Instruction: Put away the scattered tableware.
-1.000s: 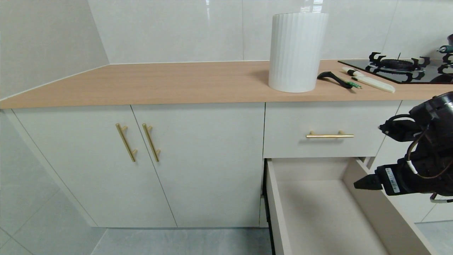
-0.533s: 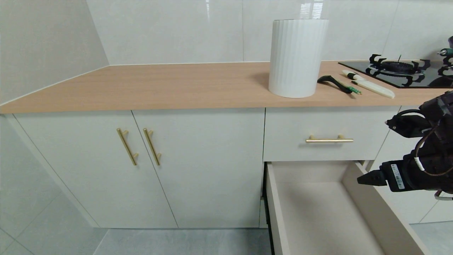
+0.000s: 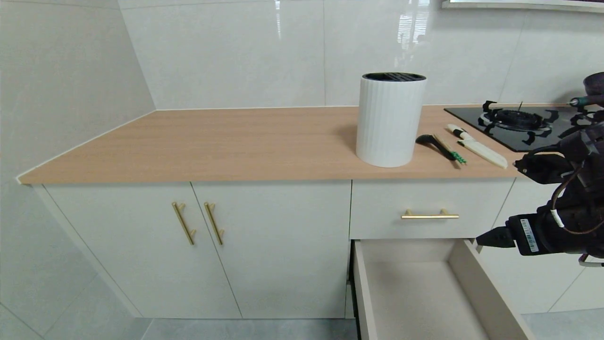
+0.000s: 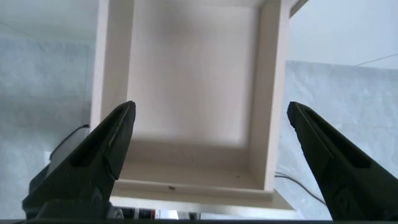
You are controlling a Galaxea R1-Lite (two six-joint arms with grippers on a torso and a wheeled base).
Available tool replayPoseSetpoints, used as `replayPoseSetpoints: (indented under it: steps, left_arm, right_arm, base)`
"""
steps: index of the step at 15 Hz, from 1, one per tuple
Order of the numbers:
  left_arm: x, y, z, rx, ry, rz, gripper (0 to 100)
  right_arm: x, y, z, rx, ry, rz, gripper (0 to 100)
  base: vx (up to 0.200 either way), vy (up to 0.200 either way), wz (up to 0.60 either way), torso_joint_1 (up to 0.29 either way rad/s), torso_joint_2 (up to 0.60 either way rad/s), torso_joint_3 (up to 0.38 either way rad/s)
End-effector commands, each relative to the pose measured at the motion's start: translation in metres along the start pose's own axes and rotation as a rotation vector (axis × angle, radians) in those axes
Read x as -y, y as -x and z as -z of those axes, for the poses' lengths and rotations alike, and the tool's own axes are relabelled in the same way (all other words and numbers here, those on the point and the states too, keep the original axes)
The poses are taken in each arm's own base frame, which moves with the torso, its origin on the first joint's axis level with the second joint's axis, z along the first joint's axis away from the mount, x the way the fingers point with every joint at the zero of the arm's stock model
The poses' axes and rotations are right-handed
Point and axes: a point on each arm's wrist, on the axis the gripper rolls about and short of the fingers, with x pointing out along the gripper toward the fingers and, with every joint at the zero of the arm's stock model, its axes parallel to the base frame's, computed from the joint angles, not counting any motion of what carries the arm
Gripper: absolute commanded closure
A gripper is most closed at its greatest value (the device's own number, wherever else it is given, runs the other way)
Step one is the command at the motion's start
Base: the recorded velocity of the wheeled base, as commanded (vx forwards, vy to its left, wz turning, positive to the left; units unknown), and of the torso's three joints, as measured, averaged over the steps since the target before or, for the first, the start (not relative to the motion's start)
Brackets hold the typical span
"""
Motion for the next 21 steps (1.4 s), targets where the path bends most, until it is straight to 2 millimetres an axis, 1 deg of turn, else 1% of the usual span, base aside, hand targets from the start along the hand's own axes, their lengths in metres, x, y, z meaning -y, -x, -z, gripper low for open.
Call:
replayPoseSetpoints:
  steps: [1,5,7,8,9,10,11,12,13,14,15,17,18,19,21]
  left_arm:
    - [0.000,0.000,0.000,0.001,0.000,-0.001,0]
    - [0.000,0.000,0.000,-0.001,0.000,-0.001,0]
    - [0.000,0.000,0.000,0.001,0.000,-0.001,0]
    - [0.000,0.000,0.000,0.001,0.000,-0.001,0]
    - [0.000,0.000,0.000,0.001,0.000,-0.001,0]
    - [0.000,0.000,0.000,-0.001,0.000,-0.001,0]
    - [0.000,0.000,0.000,0.001,0.000,-0.001,0]
    - [0.000,0.000,0.000,0.001,0.000,-0.001,0]
    - [0.000,0.000,0.000,0.001,0.000,-0.001,0]
    - [0.000,0.000,0.000,0.001,0.000,-0.001,0]
    - [0.000,0.000,0.000,0.001,0.000,-0.001,0]
    - [0.000,0.000,0.000,0.001,0.000,-0.001,0]
    - [0.000,0.000,0.000,0.001,0.000,-0.001,0]
    - [0.000,0.000,0.000,0.001,0.000,-0.001,0]
    - [0.000,0.000,0.000,0.001,0.002,-0.001,0]
  right_arm:
    - [0.000,-0.001,0.000,-0.004,0.001,0.001,0]
    - [-0.001,-0.003,-0.001,-0.007,0.001,0.001,0]
    - [-0.001,-0.001,-0.002,0.005,-0.001,-0.001,0]
    - [-0.002,0.000,-0.019,0.097,-0.020,-0.015,0]
    - [0.000,-0.002,-0.031,0.143,-0.040,-0.013,0]
    - [0.003,-0.010,-0.051,0.177,-0.063,0.005,0]
    - [0.006,-0.025,-0.082,0.214,-0.059,0.026,0]
    - [0.008,-0.035,-0.091,0.217,-0.052,0.039,0]
    - [0.010,-0.052,-0.110,0.231,-0.036,0.056,0]
    - [0.012,-0.062,-0.118,0.235,-0.041,0.065,0]
    - [0.014,-0.077,-0.126,0.232,-0.049,0.076,0]
    - [0.017,-0.104,-0.129,0.206,-0.054,0.090,0]
    - [0.019,-0.107,-0.130,0.206,-0.059,0.096,0]
    - [0.026,-0.120,-0.130,0.197,-0.064,0.112,0]
    - [0.028,-0.137,-0.130,0.202,-0.048,0.127,0]
  base:
    - [0.000,0.000,0.00,0.203,-0.47,-0.281]
    - [0.000,0.000,0.00,0.185,-0.45,-0.260]
    - [0.000,0.000,0.00,0.061,-0.13,-0.085]
    - [0.000,0.000,0.00,0.032,-0.06,-0.032]
    - [0.000,0.000,0.00,0.000,0.00,0.000]
    - [0.000,0.000,0.00,0.000,0.00,0.000]
    - [0.000,0.000,0.00,0.000,0.00,0.000]
    - [0.000,0.000,0.00,0.000,0.00,0.000]
    - [0.000,0.000,0.00,0.000,0.00,0.000]
    - [0.000,0.000,0.00,0.000,0.00,0.000]
    - [0.000,0.000,0.00,0.000,0.00,0.000]
    - [0.000,0.000,0.00,0.000,0.00,0.000]
    - [0.000,0.000,0.00,0.000,0.00,0.000]
    - [0.000,0.000,0.00,0.000,0.00,0.000]
    - [0.000,0.000,0.00,0.000,0.00,0.000]
